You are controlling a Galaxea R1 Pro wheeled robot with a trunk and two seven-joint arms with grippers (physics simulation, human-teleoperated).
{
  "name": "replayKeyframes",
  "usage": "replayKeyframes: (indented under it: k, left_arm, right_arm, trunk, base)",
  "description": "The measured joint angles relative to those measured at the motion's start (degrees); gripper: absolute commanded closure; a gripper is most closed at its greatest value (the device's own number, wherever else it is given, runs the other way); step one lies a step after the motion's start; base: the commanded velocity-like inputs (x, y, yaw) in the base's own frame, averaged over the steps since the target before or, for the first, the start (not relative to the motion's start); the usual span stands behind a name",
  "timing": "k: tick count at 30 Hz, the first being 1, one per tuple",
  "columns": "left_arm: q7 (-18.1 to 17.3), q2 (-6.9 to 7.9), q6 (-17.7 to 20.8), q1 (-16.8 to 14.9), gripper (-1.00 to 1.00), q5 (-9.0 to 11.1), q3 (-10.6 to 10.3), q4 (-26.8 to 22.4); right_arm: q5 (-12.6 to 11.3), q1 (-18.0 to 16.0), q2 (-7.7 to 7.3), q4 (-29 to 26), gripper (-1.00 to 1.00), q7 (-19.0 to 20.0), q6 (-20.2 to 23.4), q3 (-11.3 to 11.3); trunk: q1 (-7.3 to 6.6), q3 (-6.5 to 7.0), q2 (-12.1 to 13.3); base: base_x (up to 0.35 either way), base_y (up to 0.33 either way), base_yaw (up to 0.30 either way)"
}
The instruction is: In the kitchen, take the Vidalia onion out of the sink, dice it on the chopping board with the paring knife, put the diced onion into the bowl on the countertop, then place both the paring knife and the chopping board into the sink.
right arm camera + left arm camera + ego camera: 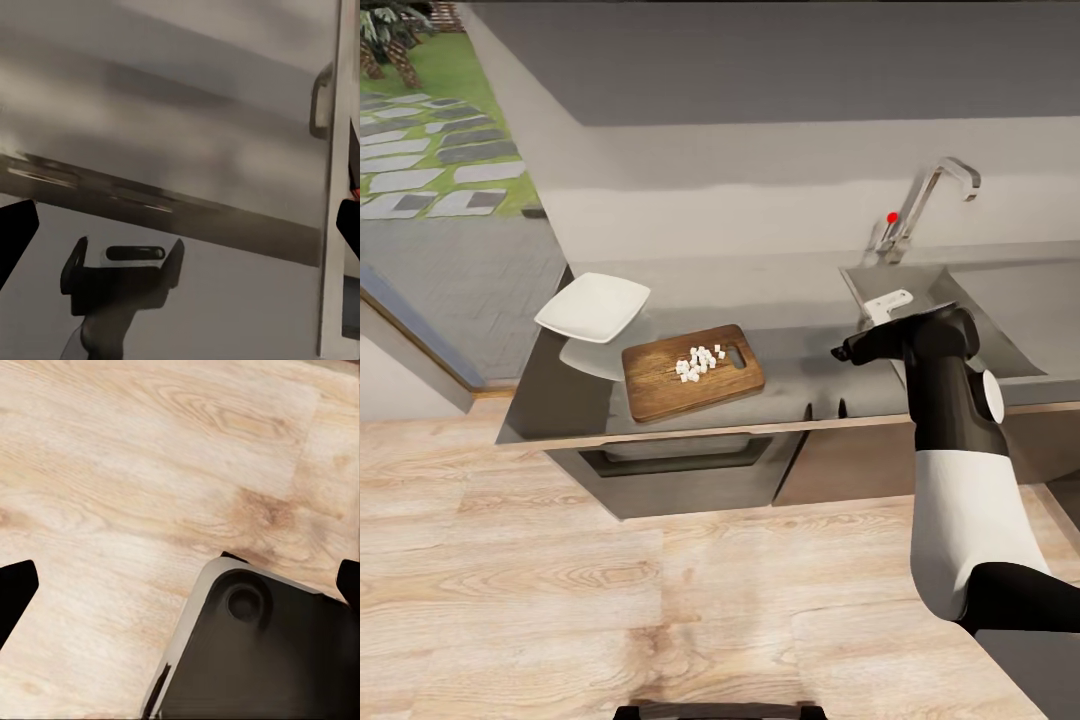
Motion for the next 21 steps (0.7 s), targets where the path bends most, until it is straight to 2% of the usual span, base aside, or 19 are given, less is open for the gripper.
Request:
replayKeyframes:
  k: [6, 10, 21]
  left_arm:
    - [0.0, 0.01, 0.9, 0.0, -1.0, 0.0, -0.1, 0.4]
    - [0.0, -0.81, 1.6, 0.0, -1.0, -0.1, 0.0, 0.3]
    - [-0.1, -1.55, 2.0, 0.0, -1.0, -0.1, -0.2, 0.4]
  right_arm:
    - [0.0, 0.0, -0.06, 0.7, -1.0, 0.0, 0.0, 0.0]
    - [0.0, 0.0, -0.07, 0.7, -1.0, 0.0, 0.0, 0.0]
    - [-0.1, 0.0, -0.07, 0.7, -1.0, 0.0, -0.1, 0.0]
  trunk:
    - [0.0, 0.0, 0.0]
    - [0.0, 0.0, 0.0]
    - [0.0, 0.0, 0.0]
  base:
    - [0.0, 0.0, 0.0]
    - [0.0, 0.0, 0.0]
    - [0.0, 0.0, 0.0]
